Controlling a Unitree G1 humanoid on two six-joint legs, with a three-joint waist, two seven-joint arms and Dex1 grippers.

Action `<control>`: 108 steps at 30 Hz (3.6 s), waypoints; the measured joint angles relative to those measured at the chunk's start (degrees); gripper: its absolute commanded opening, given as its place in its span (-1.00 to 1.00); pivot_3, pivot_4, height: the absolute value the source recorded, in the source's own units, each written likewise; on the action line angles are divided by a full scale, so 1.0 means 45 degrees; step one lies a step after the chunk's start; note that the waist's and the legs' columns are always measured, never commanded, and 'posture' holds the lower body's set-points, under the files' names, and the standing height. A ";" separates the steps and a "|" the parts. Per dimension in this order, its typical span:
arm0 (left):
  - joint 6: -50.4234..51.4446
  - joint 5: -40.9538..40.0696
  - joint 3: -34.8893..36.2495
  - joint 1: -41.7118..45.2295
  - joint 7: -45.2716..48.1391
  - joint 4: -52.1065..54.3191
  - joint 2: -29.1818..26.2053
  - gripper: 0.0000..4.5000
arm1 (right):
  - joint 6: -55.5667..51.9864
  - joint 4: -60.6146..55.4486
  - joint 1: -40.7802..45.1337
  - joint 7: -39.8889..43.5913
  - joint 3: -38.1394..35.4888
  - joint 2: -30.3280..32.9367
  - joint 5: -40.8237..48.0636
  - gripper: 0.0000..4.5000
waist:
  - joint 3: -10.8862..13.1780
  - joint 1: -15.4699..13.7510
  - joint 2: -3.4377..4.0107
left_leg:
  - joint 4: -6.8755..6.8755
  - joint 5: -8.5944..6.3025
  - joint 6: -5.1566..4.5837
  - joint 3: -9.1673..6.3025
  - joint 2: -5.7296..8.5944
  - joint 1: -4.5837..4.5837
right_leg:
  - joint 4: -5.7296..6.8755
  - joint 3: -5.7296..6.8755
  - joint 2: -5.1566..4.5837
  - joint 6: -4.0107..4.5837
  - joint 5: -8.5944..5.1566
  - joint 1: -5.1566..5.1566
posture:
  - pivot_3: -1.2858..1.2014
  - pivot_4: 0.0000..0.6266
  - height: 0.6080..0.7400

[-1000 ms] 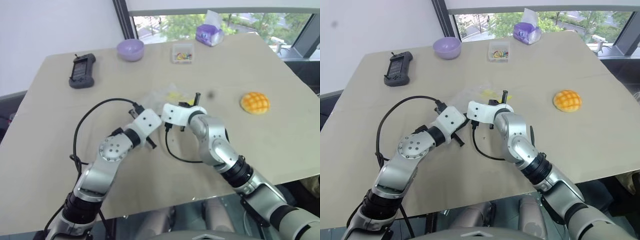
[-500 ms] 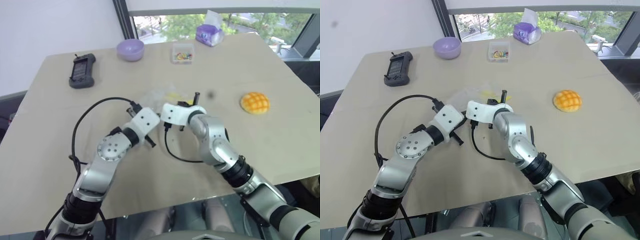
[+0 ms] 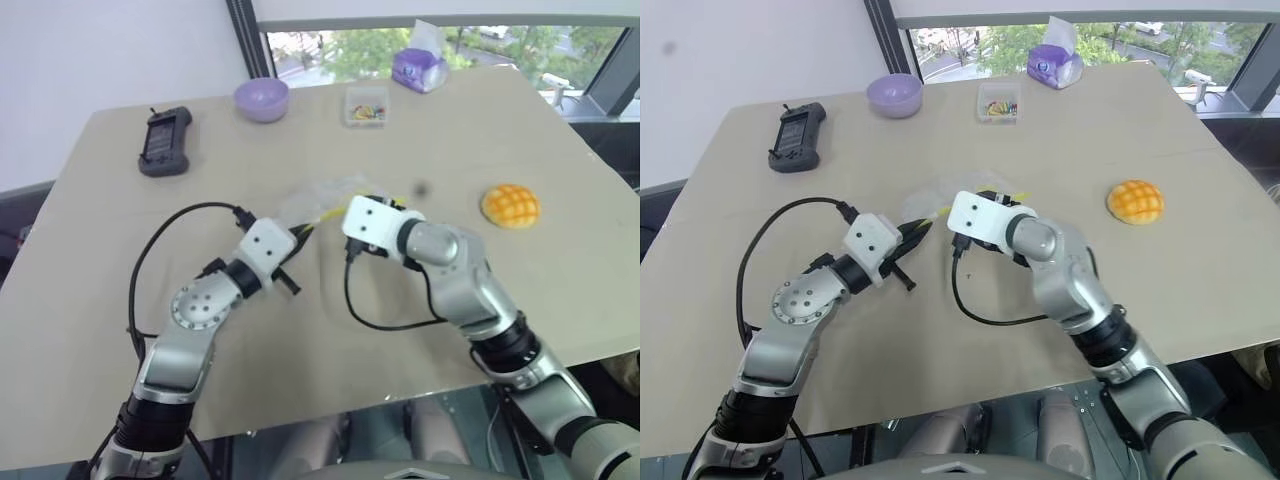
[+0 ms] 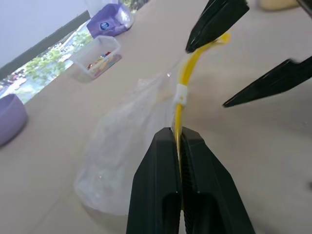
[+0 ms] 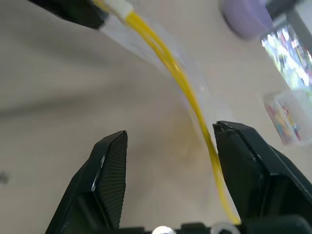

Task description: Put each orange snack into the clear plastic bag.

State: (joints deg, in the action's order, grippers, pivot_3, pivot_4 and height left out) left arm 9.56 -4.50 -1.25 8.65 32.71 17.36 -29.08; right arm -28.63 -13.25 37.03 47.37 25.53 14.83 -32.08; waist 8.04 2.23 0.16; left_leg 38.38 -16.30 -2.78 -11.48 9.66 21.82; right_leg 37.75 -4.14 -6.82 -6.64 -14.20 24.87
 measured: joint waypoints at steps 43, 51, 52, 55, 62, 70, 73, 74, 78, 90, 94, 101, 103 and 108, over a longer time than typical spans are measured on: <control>-0.4759 -0.1784 0.0661 0.1545 0.3462 -0.5909 -0.0178 -1.00 | -0.0202 0.0930 0.0683 -0.2583 -0.0763 -0.0449 0.4234 0.12 | -0.0004 0.0084 -0.0005 | 0.0010 0.0001 -0.0002 -0.0003 0.0002 0.0002 | 0.0024 0.0022 -0.0015 0.0003 0.0002 0.0012 | 0.03 -0.52 1.00; -0.4760 -0.1783 0.0661 0.1546 0.3564 -0.5950 -0.0164 -1.00 | 0.0513 0.1237 0.0875 -0.2578 -0.0446 -0.0266 0.3946 0.97 | -0.0006 0.0065 -0.0009 | 0.0011 0.0001 -0.0002 -0.0006 0.0004 0.0003 | 0.0024 0.0030 -0.0016 0.0003 0.0002 0.0012 | 0.03 -0.52 1.00; -0.4764 -0.1783 0.0660 0.1553 0.3566 -0.5950 -0.0143 -1.00 | 0.0682 0.1238 0.0923 -0.2455 -0.0261 -0.0125 0.3873 0.97 | -0.0006 0.0079 -0.0009 | 0.0011 0.0001 -0.0002 -0.0005 0.0004 0.0002 | 0.0024 0.0030 -0.0016 0.0003 0.0002 0.0012 | 0.03 -0.52 1.00; -0.4769 -0.1783 0.0660 0.1553 0.3570 -0.5951 -0.0143 -1.00 | 0.0909 0.1268 0.1031 -0.2278 -0.0082 -0.0073 0.3771 0.97 | -0.0006 0.0072 -0.0010 | 0.0010 0.0001 -0.0002 -0.0007 0.0004 0.0002 | 0.0024 0.0030 -0.0016 0.0003 0.0002 0.0012 | 0.03 -0.52 1.00; -0.4780 -0.1783 0.0659 0.1551 0.3587 -0.5951 -0.0132 -1.00 | 0.1195 0.1583 0.1292 -0.2279 0.0350 -0.0206 0.3483 0.97 | -0.0006 0.0063 -0.0010 | 0.0011 0.0001 -0.0002 -0.0007 0.0004 0.0003 | 0.0024 0.0031 -0.0016 0.0003 0.0002 0.0012 | 0.03 -0.52 1.00; -0.4778 -0.1784 0.0659 0.1537 0.3604 -0.5949 -0.0132 -1.00 | 0.1380 0.2093 0.1462 -0.2369 0.0379 -0.0407 0.3143 0.97 | -0.0006 0.0073 -0.0010 | 0.0011 0.0001 -0.0002 -0.0007 0.0004 0.0002 | 0.0025 0.0031 -0.0015 0.0003 0.0002 0.0012 | 0.03 -0.52 1.00; -0.4776 -0.1784 0.0659 0.1525 0.3608 -0.5945 -0.0133 -1.00 | 0.1392 0.2209 0.1492 -0.2390 0.0379 -0.0423 0.2991 0.97 | -0.0006 0.0071 -0.0010 | 0.0011 0.0001 -0.0002 -0.0007 0.0004 0.0002 | 0.0025 0.0031 -0.0015 0.0003 0.0002 0.0012 | 0.03 -0.52 1.00; -0.4774 -0.1784 0.0659 0.1522 0.3608 -0.5944 -0.0133 -1.00 | 0.1392 0.2222 0.1494 -0.2398 0.0379 -0.0423 0.2937 0.97 | -0.0006 0.0071 -0.0010 | 0.0011 0.0001 -0.0002 -0.0007 0.0004 0.0002 | 0.0025 0.0031 -0.0015 0.0003 0.0002 0.0012 | 0.03 -0.52 1.00; -0.4772 -0.1784 0.0658 0.1512 0.3620 -0.5937 -0.0133 -1.00 | 0.1339 0.2384 0.1505 -0.2462 0.0378 -0.0488 0.2735 0.97 | -0.0006 0.0074 -0.0010 | 0.0011 0.0001 -0.0002 -0.0007 0.0004 0.0001 | 0.0025 0.0031 -0.0015 0.0003 0.0002 0.0012 | 0.03 -0.52 1.00; -0.4771 -0.1783 0.0642 0.1326 0.3805 -0.5630 -0.0133 -1.00 | 0.1111 0.2774 0.1899 -0.2572 0.0615 -0.0799 0.2175 0.97 | -0.0006 0.0088 -0.0010 | 0.0011 0.0001 -0.0002 -0.0006 0.0004 0.0002 | 0.0026 0.0031 -0.0015 0.0003 0.0002 0.0013 | 0.03 -0.52 1.00; -0.4774 -0.1782 0.0640 0.1286 0.3832 -0.5628 -0.0133 -1.00 | 0.1348 0.2900 0.2188 -0.2582 0.0740 -0.1072 0.2086 0.97 | -0.0007 0.0078 -0.0011 | 0.0012 0.0001 -0.0002 -0.0006 0.0004 0.0002 | 0.0026 0.0031 -0.0015 0.0003 0.0002 0.0012 | 0.03 -0.52 1.00; -0.4772 -0.1781 0.0637 0.1263 0.3838 -0.5627 -0.0133 -1.00 | 0.3398 0.3604 0.2501 -0.3447 0.1696 -0.0618 0.0692 0.97 | -0.0007 0.0093 -0.0011 | 0.0012 0.0001 -0.0002 0.0001 0.0004 0.0000 | 0.0033 0.0033 -0.0014 0.0003 0.0002 0.0033 | 0.03 -0.52 1.00; -0.4772 -0.1781 0.0636 0.1261 0.3840 -0.5627 -0.0133 -1.00 | 0.4247 0.4000 0.2754 -0.3813 0.1995 -0.0370 0.0035 0.97 | -0.0008 0.0085 -0.0012 | 0.0012 0.0001 -0.0002 0.0003 0.0004 0.0001 | 0.0034 0.0034 -0.0014 0.0003 0.0002 0.0036 | 0.03 -0.52 1.00; -0.4772 -0.1780 0.0614 0.1255 0.3849 -0.5625 -0.0133 -1.00 | 0.5584 0.5332 0.2886 -0.4520 0.2260 -0.0068 -0.1004 0.97 | -0.0008 0.0086 -0.0013 | 0.0011 0.0001 -0.0002 0.0005 0.0004 0.0002 | 0.0034 0.0034 -0.0013 0.0004 0.0002 0.0037 | 0.03 -0.52 1.00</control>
State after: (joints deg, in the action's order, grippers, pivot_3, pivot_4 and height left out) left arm -11.91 -12.51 1.51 14.29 50.03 -7.95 -29.68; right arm -3.50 10.75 50.02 27.03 35.70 14.52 -36.59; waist 8.00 2.62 0.10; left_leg 38.44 -16.30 -2.79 -11.46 9.68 21.83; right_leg 37.90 -3.99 -6.87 -6.62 -14.19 25.03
